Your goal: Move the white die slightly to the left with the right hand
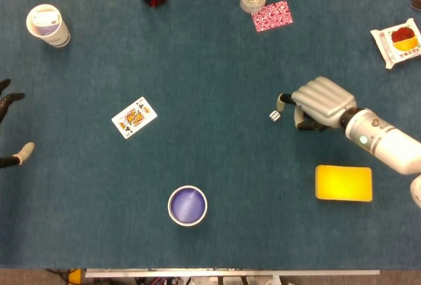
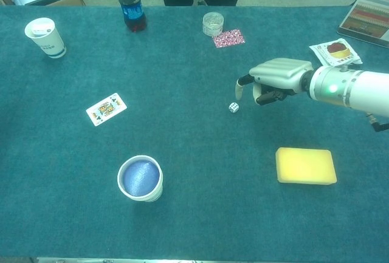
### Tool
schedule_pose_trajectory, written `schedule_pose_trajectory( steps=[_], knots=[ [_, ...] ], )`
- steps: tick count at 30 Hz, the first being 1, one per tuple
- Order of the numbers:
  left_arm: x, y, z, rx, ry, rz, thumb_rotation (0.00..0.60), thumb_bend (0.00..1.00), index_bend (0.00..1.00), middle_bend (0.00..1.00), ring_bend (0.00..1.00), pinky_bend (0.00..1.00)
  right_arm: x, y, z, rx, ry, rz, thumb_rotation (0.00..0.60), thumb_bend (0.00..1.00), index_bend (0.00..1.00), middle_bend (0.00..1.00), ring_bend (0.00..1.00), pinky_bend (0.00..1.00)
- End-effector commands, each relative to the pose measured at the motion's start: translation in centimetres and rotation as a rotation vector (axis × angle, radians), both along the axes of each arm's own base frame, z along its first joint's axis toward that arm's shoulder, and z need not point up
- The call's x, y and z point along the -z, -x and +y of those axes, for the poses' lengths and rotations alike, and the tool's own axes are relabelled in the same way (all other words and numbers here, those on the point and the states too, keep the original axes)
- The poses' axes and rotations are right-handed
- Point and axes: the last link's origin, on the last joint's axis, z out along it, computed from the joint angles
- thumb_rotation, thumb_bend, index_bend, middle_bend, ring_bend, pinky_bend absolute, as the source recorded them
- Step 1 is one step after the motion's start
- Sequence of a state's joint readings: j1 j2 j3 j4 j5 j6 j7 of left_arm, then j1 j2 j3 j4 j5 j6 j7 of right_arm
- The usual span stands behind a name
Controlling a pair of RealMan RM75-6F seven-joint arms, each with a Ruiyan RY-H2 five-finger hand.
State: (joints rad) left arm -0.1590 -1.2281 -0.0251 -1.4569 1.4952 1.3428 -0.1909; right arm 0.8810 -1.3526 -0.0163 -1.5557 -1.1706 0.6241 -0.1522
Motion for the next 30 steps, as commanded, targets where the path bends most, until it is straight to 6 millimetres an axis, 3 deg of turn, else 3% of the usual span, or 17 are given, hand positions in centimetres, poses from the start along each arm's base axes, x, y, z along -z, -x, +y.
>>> schedule_pose_trajectory(
  steps=[1,14,30],
  knots=[
    [-0.2,-0.5,0.6,0.024,0.001,0.013,0.6,0.21,0.19,0.07,0.08,0.36,-0.2,0.0,0.1,-0.002,0.005,0.001,0.317,1.0,0.33,1.0,1.0,1.0],
    [0.0,-2.0,2.4,0.1,0.037,0.082,0.6,0.21,0.19,0.07,0.08,0.36,-0.8,-1.0,0.7,-0.006,0.0,-0.037,0.32,1.0,0.33,1.0,1.0,1.0],
    [0.1,-1.6,2.4,0.088,0.039,0.081,0.6,0.21,0.19,0.08,0.08,0.36,1.5,-1.0,1.2,-0.003,-0.073,-0.022,0.321,1.0,0.35,1.0,1.0,1.0]
  ],
)
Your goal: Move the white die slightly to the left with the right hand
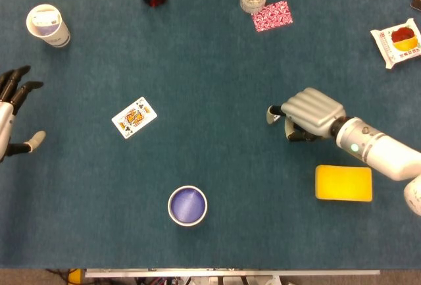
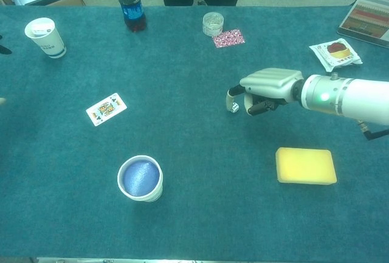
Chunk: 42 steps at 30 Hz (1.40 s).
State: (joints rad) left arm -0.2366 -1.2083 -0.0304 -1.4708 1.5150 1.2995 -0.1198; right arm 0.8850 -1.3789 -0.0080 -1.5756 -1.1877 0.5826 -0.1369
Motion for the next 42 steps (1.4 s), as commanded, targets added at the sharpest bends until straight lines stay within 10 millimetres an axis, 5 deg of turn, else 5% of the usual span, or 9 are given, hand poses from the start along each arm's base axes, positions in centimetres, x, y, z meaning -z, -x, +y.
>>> schedule_pose_trajectory(
  steps=[1,15,42],
  knots=[
    [0.0,0.1,-0.1,-0.004,0.0,-0.002,0.6,0.21,0.19,0.08,0.08,0.36,0.1,0.1,0.0,-0.001,-0.002,0.003,0.322,1.0,0.35,1.0,1.0,1.0],
    [0.2,0.4,-0.2,-0.013,0.001,-0.006,0.6,0.21,0.19,0.08,0.08,0.36,-0.6,0.7,0.0,-0.007,0.006,0.043,0.326,1.0,0.42,1.0,1.0,1.0],
    [0.4,1.2,-0.5,-0.039,0.009,-0.014,0.6,0.21,0.19,0.08,0.08,0.36,0.3,1.5,-0.7,0.028,0.013,0.091,0.344,1.0,0.38,1.0,1.0,1.0]
  ],
)
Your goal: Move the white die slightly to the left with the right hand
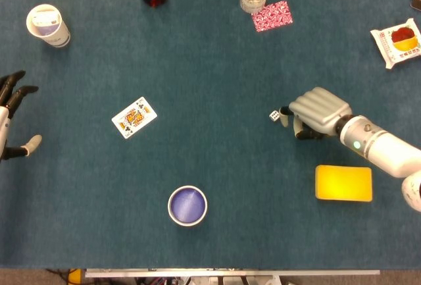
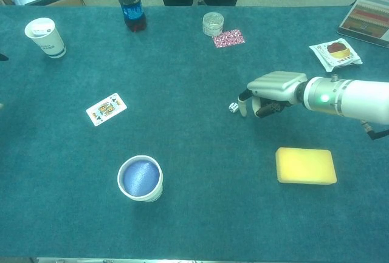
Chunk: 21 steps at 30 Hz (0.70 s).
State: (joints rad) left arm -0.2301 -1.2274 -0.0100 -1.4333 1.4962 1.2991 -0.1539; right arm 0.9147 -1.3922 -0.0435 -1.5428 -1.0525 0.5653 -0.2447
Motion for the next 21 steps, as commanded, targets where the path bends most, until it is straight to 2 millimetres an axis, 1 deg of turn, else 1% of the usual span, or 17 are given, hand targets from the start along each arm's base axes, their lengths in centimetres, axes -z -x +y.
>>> schedule_pose_trajectory(
  steps=[1,9,21],
  knots=[
    [0.03,0.05,-0.03,-0.002,0.001,0.0,0.6,0.21,0.19,0.08,0.08,0.36,0.04,-0.05,-0.08,0.001,0.004,-0.004,0.344,1.0,0.37,1.0,1.0,1.0],
    [0.12,0.26,-0.08,-0.008,0.003,-0.001,0.6,0.21,0.19,0.08,0.08,0.36,0.25,-0.24,-0.28,0.005,0.019,-0.023,0.349,1.0,0.31,1.0,1.0,1.0],
    [0.15,0.52,-0.19,-0.014,0.003,-0.005,0.6,0.21,0.19,0.07,0.08,0.36,0.59,-0.6,-0.54,0.008,0.028,-0.052,0.349,1.0,0.31,1.0,1.0,1.0]
  ],
)
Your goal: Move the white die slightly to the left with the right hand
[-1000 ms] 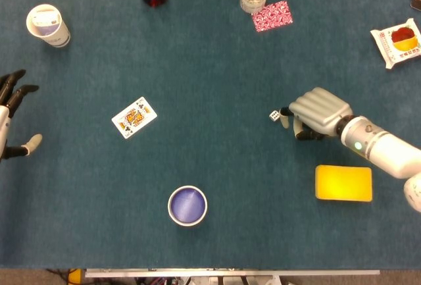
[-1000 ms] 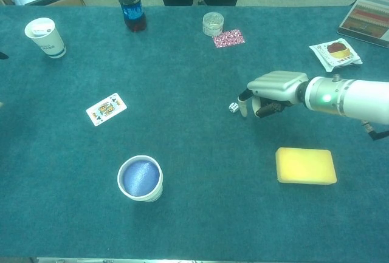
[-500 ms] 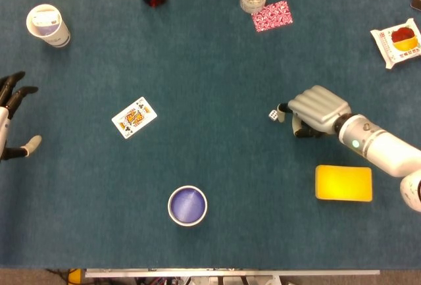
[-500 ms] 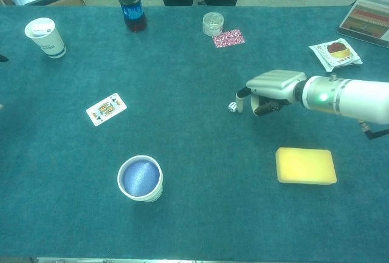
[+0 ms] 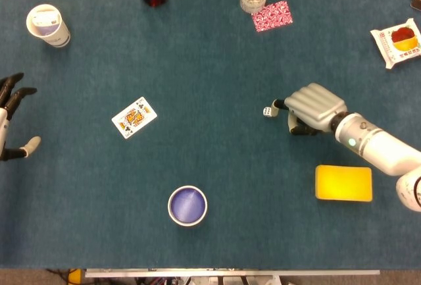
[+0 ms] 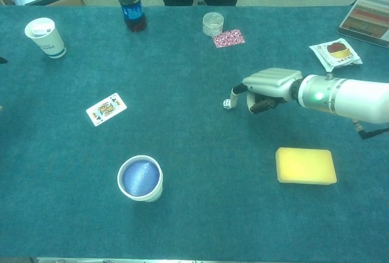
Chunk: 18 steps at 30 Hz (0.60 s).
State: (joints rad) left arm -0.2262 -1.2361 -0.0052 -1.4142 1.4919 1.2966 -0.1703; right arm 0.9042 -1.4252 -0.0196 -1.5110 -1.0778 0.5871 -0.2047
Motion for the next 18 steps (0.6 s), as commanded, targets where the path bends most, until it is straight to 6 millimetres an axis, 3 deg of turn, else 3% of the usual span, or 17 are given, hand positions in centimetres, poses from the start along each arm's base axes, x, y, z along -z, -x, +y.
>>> schedule_pose_trajectory(
  steps=[1,18],
  knots=[
    [0.0,0.04,-0.05,-0.001,0.0,-0.001,0.6,0.21,0.19,0.07,0.08,0.36,0.04,-0.08,-0.07,0.0,0.003,-0.006,0.349,1.0,0.31,1.0,1.0,1.0],
    [0.08,0.21,-0.06,-0.003,-0.001,-0.005,0.6,0.21,0.19,0.07,0.08,0.36,-0.29,-0.53,-0.36,-0.023,0.033,-0.054,0.35,1.0,0.31,1.0,1.0,1.0]
  ],
)
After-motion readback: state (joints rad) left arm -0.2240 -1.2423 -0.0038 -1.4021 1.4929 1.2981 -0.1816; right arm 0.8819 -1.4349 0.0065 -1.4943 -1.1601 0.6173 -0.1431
